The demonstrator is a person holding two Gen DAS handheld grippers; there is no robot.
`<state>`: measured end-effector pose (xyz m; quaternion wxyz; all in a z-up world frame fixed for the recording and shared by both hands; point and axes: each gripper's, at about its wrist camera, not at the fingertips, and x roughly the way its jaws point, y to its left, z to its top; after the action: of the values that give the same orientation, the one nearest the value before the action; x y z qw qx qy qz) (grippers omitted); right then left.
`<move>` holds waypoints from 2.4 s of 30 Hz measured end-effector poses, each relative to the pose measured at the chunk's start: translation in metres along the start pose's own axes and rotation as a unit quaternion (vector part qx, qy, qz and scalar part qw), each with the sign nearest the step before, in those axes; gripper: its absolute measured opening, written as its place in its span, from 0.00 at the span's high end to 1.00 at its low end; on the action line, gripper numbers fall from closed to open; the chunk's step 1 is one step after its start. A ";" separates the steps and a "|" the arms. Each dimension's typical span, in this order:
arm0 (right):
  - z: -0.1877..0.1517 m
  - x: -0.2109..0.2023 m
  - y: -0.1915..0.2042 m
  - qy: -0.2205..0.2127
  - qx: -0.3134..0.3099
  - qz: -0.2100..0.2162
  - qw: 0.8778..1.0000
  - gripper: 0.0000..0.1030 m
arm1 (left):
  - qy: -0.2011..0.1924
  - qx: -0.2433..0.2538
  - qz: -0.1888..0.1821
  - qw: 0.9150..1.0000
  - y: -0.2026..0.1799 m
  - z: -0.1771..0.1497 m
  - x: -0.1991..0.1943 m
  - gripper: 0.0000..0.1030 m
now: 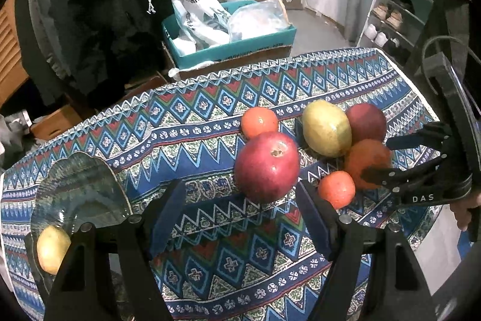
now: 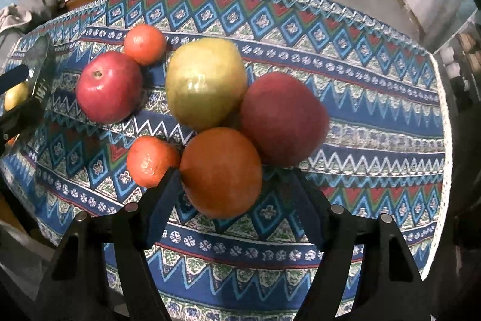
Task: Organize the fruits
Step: 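Withdraw both open tools from the bowl back toward the fruit cluster, then grasp the red apple with the left tool while the right tool grasps another orange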
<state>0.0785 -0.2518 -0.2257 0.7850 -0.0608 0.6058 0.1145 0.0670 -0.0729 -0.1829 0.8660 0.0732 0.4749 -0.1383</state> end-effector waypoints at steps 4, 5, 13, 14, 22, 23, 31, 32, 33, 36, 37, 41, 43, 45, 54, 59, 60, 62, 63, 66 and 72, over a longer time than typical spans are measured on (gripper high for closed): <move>0.003 0.007 0.004 0.005 -0.001 0.007 1.000 0.27 | 0.007 0.004 -0.001 1.000 -0.002 -0.001 0.006 0.25; 0.003 0.009 0.004 0.007 0.001 0.010 1.000 0.27 | 0.008 0.005 -0.002 1.000 -0.002 0.000 0.008 0.25; 0.006 0.018 0.004 0.007 0.017 0.048 0.999 0.39 | 0.021 -0.012 -0.022 0.999 -0.003 0.004 0.021 0.25; 0.006 0.018 0.004 0.007 0.017 0.051 0.999 0.43 | 0.024 -0.017 -0.026 0.999 -0.002 0.005 0.023 0.24; 0.000 0.018 0.005 0.002 0.013 0.056 0.998 0.43 | 0.032 -0.033 -0.040 0.998 -0.004 0.013 0.034 0.23; 0.000 0.019 0.002 0.003 0.018 0.062 0.998 0.43 | 0.033 -0.034 -0.041 0.998 -0.005 0.013 0.036 0.21; -0.004 0.008 -0.001 -0.011 0.003 0.055 0.998 0.44 | 0.039 -0.037 -0.048 0.997 -0.014 0.022 0.052 0.21; -0.006 0.004 -0.001 -0.018 0.001 0.050 0.999 0.44 | 0.040 -0.037 -0.049 0.997 -0.014 0.022 0.054 0.21; -0.007 -0.001 -0.001 -0.025 0.003 0.048 0.999 0.44 | 0.042 -0.038 -0.049 0.997 -0.016 0.023 0.058 0.21; -0.009 -0.017 -0.003 -0.046 0.010 0.047 0.998 0.44 | 0.048 -0.040 -0.045 0.997 -0.019 0.025 0.067 0.21; -0.009 -0.022 -0.003 -0.053 0.010 0.044 0.998 0.44 | 0.051 -0.040 -0.046 0.997 -0.020 0.025 0.071 0.21; -0.012 -0.044 -0.009 -0.080 0.010 0.024 0.996 0.44 | 0.058 -0.033 -0.036 0.997 -0.023 0.024 0.082 0.20; -0.013 -0.050 -0.015 -0.090 0.016 0.017 0.996 0.44 | 0.059 -0.036 -0.034 0.997 -0.023 0.023 0.085 0.20; -0.012 -0.055 -0.023 -0.094 0.028 0.015 0.995 0.44 | 0.061 -0.040 -0.035 0.997 -0.022 0.023 0.089 0.20; -0.007 -0.057 -0.034 -0.098 0.048 0.012 0.994 0.44 | 0.070 -0.049 -0.037 0.996 -0.018 0.020 0.101 0.28; -0.006 -0.052 -0.032 -0.096 0.046 0.009 0.994 0.44 | 0.063 -0.041 -0.035 0.997 -0.019 0.017 0.099 0.28; -0.006 -0.052 -0.032 -0.097 0.045 0.008 0.994 0.44 | 0.063 -0.041 -0.035 0.997 -0.019 0.016 0.098 0.28; -0.006 -0.053 -0.032 -0.099 0.044 0.006 0.994 0.44 | 0.061 -0.041 -0.033 0.997 -0.018 0.014 0.096 0.28; -0.006 -0.053 -0.032 -0.100 0.043 0.004 0.994 0.44 | 0.060 -0.041 -0.032 0.997 -0.017 0.014 0.095 0.28; -0.005 -0.053 -0.032 -0.101 0.041 0.000 0.994 0.44 | 0.057 -0.041 -0.030 0.997 -0.016 0.013 0.090 0.28; -0.002 -0.059 -0.030 -0.112 0.041 -0.001 0.993 0.44 | 0.036 -0.039 -0.023 0.998 -0.013 0.015 0.067 0.28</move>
<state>0.0700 -0.2871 -0.1705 0.8497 -0.0160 0.5185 0.0944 0.1091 -0.1005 -0.2312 0.8472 0.0336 0.5121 -0.1373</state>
